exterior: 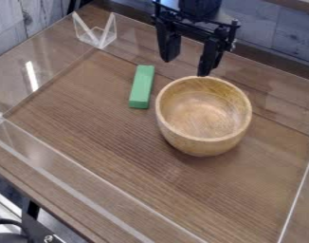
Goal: Put green stick into wooden bowl
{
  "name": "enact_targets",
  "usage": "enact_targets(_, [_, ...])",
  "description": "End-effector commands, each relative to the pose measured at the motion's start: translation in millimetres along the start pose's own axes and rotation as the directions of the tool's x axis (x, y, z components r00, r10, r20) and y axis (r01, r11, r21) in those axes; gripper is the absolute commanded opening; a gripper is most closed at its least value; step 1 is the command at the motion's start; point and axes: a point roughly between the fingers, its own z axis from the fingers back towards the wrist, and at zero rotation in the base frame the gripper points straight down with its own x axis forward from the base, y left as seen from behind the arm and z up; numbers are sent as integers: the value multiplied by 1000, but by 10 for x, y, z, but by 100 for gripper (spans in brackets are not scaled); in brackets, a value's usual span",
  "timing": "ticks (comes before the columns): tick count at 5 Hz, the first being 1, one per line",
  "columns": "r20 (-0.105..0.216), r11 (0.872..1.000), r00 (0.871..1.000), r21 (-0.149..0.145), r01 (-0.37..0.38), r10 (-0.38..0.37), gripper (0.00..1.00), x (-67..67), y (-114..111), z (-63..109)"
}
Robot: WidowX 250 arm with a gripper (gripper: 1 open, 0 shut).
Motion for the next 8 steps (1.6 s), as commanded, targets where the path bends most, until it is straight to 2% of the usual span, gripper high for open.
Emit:
enact_targets(1, [10, 1000, 1000, 3, -29, 29, 100, -14, 148, -53])
enact_targets(2, [25, 998, 998, 10, -66, 66, 100, -74, 373, -133])
enact_targets(3, [55, 996, 995, 14, -83, 82, 100, -96, 616, -170])
enact_targets(4, [75, 996, 993, 20, -89, 88, 100, -78, 733, -238])
enact_targets(8, [117, 991, 986, 38, -125, 119, 100, 127, 926, -707])
